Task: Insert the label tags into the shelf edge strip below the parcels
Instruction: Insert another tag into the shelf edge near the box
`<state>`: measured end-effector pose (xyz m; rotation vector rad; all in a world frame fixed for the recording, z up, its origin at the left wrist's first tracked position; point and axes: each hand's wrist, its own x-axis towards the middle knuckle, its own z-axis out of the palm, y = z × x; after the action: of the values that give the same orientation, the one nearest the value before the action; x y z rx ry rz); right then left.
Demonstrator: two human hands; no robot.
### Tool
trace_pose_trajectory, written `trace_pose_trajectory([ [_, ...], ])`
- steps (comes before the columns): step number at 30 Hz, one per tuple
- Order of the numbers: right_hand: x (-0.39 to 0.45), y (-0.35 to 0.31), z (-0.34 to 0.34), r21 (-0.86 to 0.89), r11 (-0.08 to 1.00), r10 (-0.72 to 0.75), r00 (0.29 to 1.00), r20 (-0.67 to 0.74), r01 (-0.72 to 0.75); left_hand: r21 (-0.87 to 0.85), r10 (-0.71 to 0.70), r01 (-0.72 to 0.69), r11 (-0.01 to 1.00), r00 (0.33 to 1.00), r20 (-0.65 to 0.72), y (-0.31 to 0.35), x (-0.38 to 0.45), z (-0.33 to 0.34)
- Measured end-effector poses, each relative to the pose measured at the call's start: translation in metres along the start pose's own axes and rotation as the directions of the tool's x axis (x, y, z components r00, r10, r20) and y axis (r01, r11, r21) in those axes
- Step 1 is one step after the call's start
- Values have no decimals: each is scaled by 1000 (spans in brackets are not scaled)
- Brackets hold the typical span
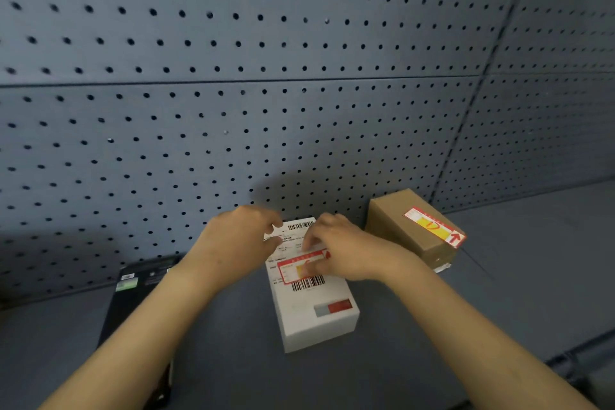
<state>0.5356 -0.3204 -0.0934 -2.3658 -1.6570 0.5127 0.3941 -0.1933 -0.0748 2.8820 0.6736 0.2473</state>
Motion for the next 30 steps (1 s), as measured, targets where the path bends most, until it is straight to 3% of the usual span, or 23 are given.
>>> trace_pose_trajectory([
  [7, 12, 1, -4, 15, 1000, 13, 999, 37, -13, -12, -9, 9, 1000, 1000, 1, 0, 6, 4],
  [12, 10, 2, -3, 168, 985, -29, 999, 14, 27, -29, -47, 46, 999, 999, -10, 6, 4, 4],
  [30, -33, -11, 0, 64, 976, -178, 933, -314, 208, -56, -144, 138, 989, 982, -124, 23, -34, -1],
])
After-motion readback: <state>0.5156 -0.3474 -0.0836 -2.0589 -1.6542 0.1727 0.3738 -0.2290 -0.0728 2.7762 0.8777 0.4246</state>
